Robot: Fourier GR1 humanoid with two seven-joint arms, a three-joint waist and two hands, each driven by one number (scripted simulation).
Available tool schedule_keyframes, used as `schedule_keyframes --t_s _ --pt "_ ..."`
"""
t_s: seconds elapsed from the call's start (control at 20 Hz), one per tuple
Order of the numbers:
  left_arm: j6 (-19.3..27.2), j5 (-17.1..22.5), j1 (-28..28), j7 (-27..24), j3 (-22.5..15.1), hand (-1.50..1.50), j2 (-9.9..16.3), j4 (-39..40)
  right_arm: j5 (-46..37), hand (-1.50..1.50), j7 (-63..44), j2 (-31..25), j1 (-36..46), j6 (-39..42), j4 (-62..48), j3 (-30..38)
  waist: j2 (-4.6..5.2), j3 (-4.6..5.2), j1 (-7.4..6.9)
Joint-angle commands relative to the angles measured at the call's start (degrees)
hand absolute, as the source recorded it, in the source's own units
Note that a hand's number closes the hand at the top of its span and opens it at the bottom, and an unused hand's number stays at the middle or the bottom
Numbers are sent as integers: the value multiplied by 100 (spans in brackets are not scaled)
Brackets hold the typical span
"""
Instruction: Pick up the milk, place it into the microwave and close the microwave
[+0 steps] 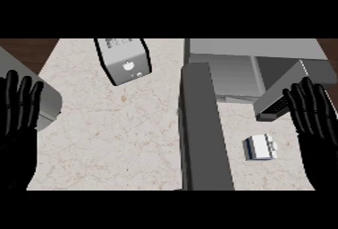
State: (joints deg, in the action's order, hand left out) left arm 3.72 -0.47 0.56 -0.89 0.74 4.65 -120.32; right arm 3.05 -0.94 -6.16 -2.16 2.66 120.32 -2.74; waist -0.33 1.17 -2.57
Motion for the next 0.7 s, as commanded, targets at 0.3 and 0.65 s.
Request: schedule_keyframes --t_s 0.3,0.65 --pt "313 853 341 40 -366 -150 -446 629 -182 -150 -47 125 -1055 -150 389 121 37 -106 353" --pt "-53 1121 1299 -767 -594 -150 -461 601 -203 -150 100 126 -1756 94 721 209 26 -115 265"
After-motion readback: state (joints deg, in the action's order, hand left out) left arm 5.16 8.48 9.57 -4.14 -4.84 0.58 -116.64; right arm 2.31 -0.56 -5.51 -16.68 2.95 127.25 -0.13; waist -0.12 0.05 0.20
